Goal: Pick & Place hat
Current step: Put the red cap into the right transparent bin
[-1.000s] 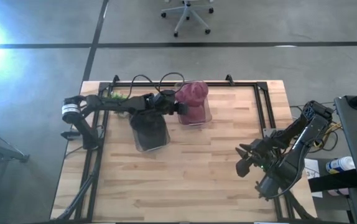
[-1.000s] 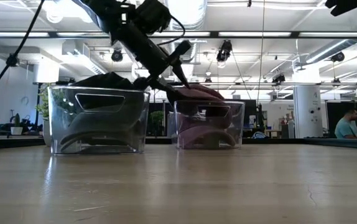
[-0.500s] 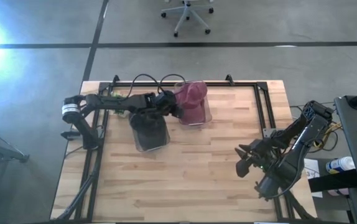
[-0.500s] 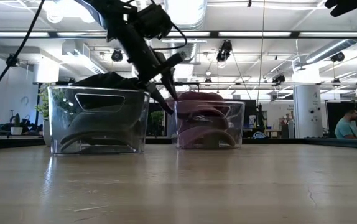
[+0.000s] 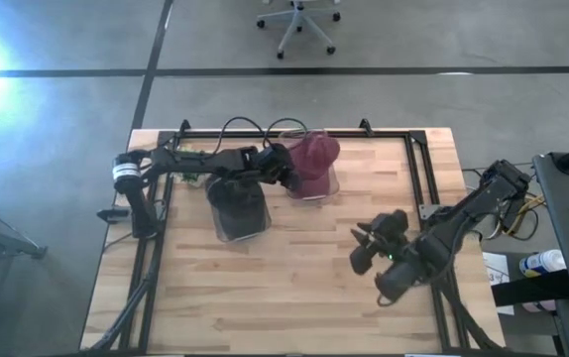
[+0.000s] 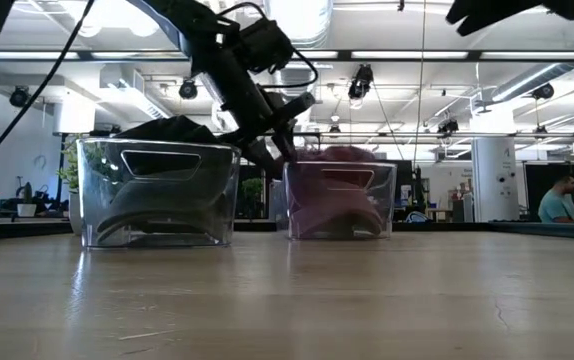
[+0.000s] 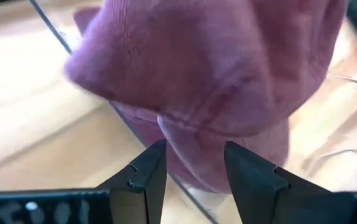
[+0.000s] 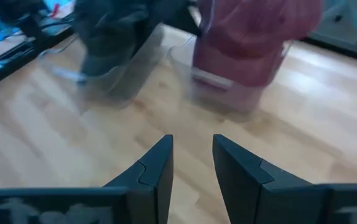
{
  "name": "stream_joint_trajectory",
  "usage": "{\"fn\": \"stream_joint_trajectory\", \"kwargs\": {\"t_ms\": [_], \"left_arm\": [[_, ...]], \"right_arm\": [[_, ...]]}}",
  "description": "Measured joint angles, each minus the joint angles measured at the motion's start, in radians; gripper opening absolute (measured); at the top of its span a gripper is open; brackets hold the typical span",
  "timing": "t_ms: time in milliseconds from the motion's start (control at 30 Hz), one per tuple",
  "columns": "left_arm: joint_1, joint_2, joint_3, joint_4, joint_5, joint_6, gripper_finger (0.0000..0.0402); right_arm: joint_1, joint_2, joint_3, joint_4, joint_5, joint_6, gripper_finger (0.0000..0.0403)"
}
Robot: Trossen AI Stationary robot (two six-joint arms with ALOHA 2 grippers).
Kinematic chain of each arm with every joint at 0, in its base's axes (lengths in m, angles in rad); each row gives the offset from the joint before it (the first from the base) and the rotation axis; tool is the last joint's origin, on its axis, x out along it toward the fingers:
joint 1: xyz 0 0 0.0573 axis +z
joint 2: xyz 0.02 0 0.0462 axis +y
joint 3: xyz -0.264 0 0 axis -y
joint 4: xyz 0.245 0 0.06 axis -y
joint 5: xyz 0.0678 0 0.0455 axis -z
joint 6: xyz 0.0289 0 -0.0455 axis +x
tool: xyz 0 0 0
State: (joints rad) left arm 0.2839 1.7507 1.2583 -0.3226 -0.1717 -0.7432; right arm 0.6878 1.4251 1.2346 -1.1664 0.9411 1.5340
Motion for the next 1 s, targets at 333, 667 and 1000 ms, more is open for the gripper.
{"fn": "stream_joint_trajectory", "kwargs": {"t_ms": [333,667,1000], "left_arm": [[0.033,-0.001,0.057,-0.115,-0.012,0.111,0.0153],[0.044,-0.099,0.100,-0.148,-0.103,0.278,0.0153],[0.142,-0.013,0.095,-0.051,-0.014,0.343,0.0153]], "right_arm": [[-0.173,-0.075,0.000,0.007,-0.060,-0.155,0.0109],[-0.485,-0.120,-0.011,0.194,-0.240,-0.480,0.0109],[-0.808,-0.028,-0.012,0.362,-0.392,-0.748,0.0109]]}}
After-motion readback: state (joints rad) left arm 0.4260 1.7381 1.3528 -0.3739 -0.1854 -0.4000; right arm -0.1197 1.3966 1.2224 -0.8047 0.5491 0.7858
